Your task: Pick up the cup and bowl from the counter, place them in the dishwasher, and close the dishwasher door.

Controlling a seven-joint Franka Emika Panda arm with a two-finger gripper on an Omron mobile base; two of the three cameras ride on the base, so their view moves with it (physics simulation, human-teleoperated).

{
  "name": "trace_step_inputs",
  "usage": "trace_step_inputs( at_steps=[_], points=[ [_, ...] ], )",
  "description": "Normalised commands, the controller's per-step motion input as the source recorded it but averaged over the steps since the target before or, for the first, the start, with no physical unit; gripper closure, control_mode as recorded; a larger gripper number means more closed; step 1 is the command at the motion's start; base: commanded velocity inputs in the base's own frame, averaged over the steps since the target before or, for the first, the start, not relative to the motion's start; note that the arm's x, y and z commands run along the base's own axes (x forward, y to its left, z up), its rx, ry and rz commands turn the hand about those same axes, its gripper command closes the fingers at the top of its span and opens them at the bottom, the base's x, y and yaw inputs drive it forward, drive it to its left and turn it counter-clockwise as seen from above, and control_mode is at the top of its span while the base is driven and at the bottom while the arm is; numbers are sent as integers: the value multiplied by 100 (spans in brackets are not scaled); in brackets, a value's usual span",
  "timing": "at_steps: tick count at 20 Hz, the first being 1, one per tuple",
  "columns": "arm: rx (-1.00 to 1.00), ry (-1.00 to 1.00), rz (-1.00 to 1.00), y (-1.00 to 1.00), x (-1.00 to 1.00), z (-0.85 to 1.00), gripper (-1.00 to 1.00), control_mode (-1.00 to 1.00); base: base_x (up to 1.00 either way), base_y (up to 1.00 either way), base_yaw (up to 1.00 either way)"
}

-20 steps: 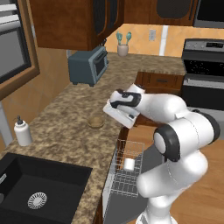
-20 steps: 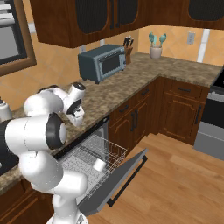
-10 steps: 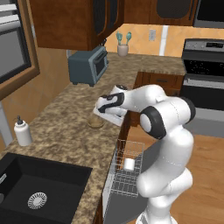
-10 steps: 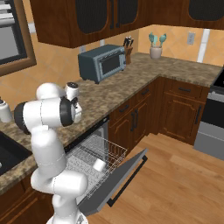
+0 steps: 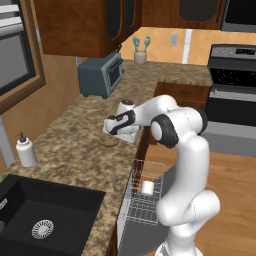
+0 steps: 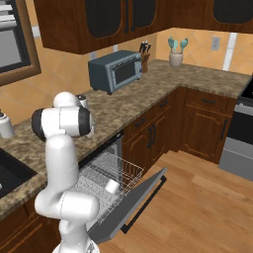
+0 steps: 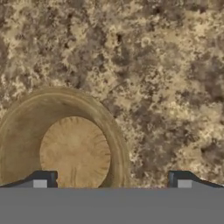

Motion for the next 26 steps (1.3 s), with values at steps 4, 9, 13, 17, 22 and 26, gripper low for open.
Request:
trace_step_inputs(
  at_steps=[4, 9, 13, 17, 22, 26],
  points=[
    [0, 0, 0, 0, 36, -42, -100, -100, 0, 0, 0],
    [0, 0, 0, 0, 5, -42, 100, -100, 0, 0, 0],
    [0, 0, 0, -17, -6, -24, 100, -100, 0, 0, 0],
    [0, -3, 0, -55, -28, -12, 100, -100, 0, 0, 0],
    [1, -4, -3, -91, -45, 0, 100, -100, 0, 0, 0],
    [3, -9, -8, -100, -77, 0, 100, -100, 0, 0, 0]
  ],
)
